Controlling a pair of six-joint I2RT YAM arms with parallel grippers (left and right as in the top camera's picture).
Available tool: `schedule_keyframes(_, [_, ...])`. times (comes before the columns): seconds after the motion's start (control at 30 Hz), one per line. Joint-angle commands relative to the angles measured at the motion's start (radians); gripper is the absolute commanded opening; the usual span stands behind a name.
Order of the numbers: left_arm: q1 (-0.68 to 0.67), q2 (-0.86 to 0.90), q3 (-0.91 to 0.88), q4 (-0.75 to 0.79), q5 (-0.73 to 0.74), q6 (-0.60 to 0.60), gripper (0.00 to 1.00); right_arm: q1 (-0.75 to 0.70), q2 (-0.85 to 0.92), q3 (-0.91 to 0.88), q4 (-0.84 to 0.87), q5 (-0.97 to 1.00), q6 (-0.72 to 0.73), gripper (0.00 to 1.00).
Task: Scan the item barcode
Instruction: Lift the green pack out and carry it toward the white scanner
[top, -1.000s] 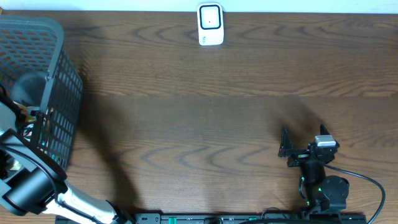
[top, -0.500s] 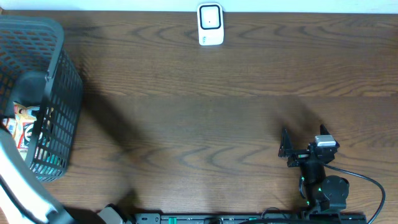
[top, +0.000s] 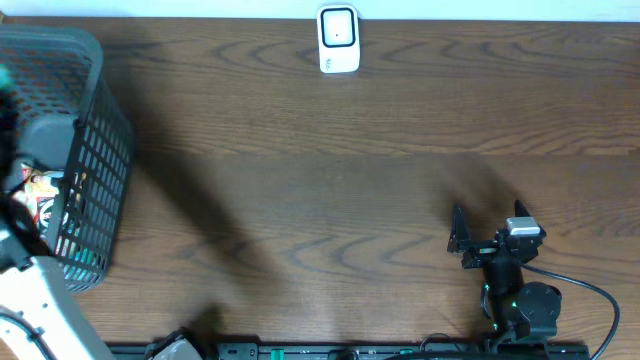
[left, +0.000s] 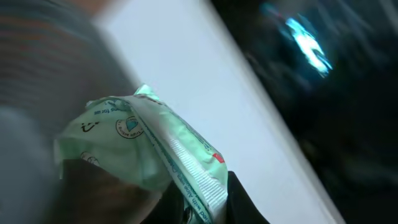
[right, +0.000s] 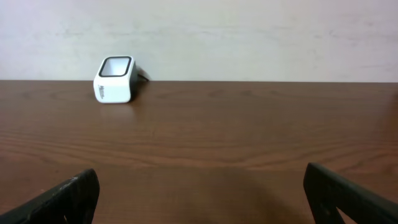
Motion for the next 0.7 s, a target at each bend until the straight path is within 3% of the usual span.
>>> schedule_keyframes(0.0, [-0.134,-0.009,0.003,0.04,0.134,-0.019,0.07,0.006,-0.005,-0.001,-0.003,0.0,0.014,0.99])
schedule_keyframes(0.37, [-0.697,0.154,0.003,0.055,0.04,0.317,0.07,0.006,-0.005,-0.001,-0.003,0.0,0.014,0.99])
schedule_keyframes(0.67, [-0.977,0.482,0.003,0.095,-0.119,0.347,0.08,0.006,-0.005,-0.001,-0.004,0.001,0.014,0.99])
